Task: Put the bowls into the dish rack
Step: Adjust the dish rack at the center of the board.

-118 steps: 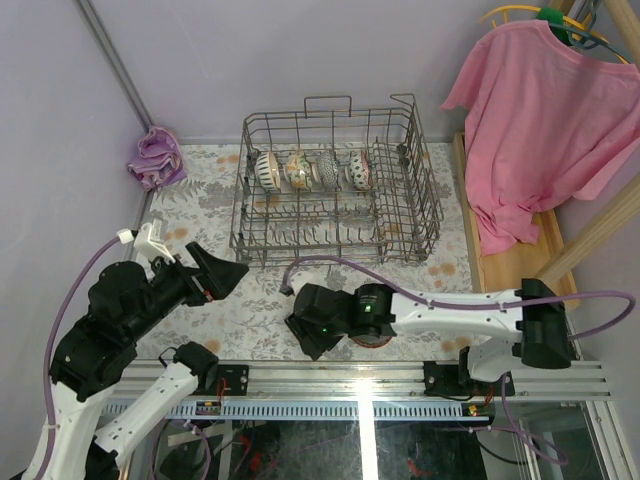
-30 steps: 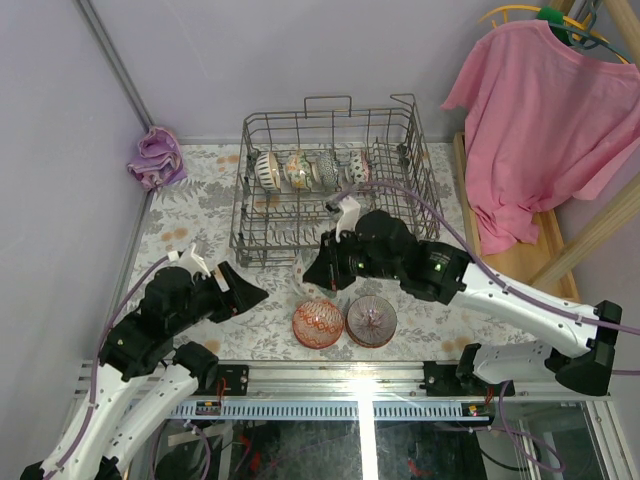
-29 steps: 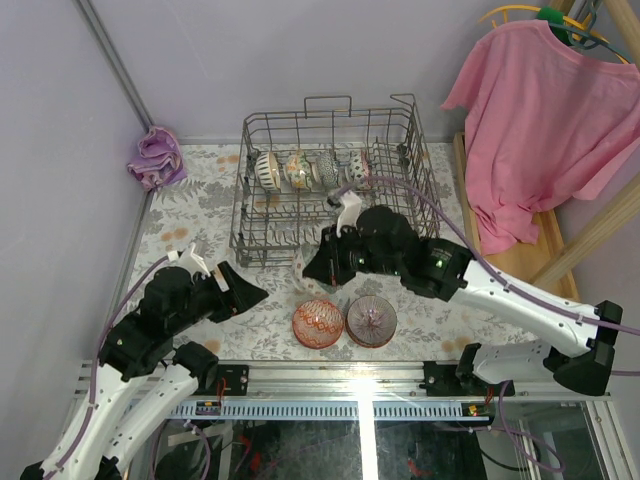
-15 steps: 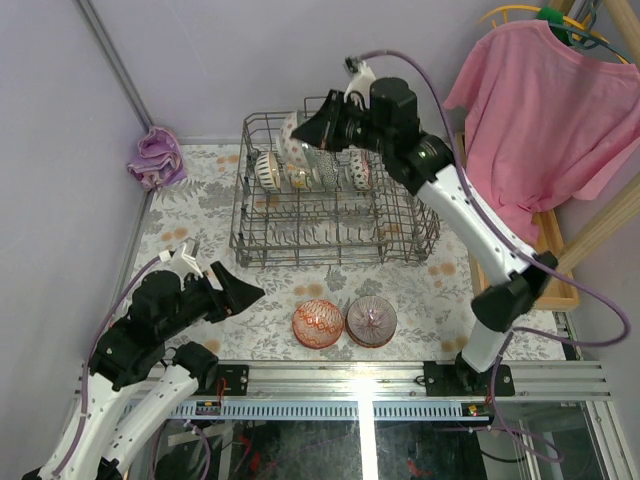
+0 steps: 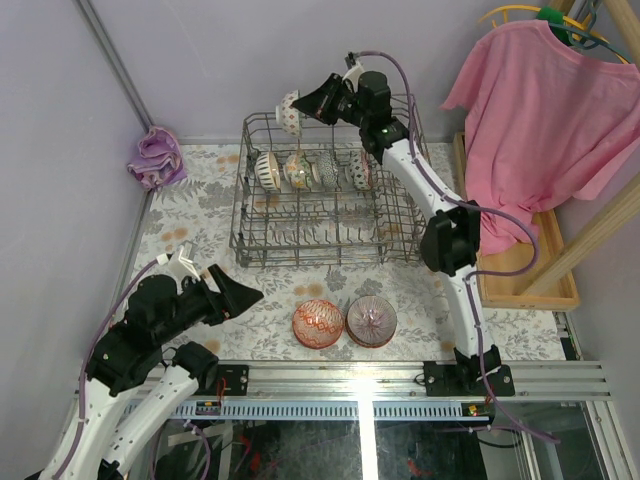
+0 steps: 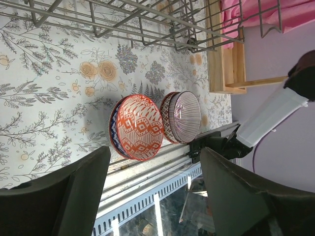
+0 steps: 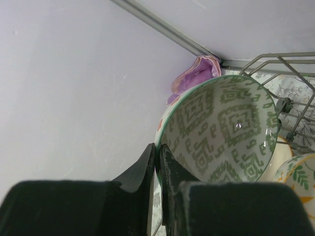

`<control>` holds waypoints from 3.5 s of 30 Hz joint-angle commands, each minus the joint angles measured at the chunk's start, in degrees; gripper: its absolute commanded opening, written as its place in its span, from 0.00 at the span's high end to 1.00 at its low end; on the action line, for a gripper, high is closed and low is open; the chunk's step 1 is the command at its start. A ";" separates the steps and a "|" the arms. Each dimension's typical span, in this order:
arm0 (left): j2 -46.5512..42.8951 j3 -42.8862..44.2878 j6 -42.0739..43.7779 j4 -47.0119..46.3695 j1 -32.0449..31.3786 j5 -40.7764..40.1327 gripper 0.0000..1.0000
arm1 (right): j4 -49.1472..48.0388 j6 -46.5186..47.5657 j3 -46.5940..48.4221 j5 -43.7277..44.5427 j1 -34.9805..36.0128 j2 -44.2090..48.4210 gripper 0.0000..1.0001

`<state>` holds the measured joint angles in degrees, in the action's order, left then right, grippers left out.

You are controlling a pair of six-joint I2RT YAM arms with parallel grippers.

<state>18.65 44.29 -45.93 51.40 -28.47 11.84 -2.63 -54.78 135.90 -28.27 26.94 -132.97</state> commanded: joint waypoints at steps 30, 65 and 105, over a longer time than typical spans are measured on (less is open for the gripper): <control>2.61 0.65 -0.92 1.25 -0.10 -0.34 0.27 | -27.85 -12.57 7.69 7.79 -1.88 -18.31 1.00; 6.53 19.85 5.22 11.08 -0.08 -10.12 0.15 | -28.10 -3.67 -42.85 -5.60 5.92 30.73 1.00; 3.95 20.88 5.41 13.64 -0.14 -10.64 0.13 | -26.56 -6.50 -60.54 3.78 12.50 27.85 1.00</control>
<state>23.42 65.23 -41.45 64.40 -28.47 1.96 -24.97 -60.23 74.98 -26.11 38.96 -104.88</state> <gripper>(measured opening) 0.871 0.098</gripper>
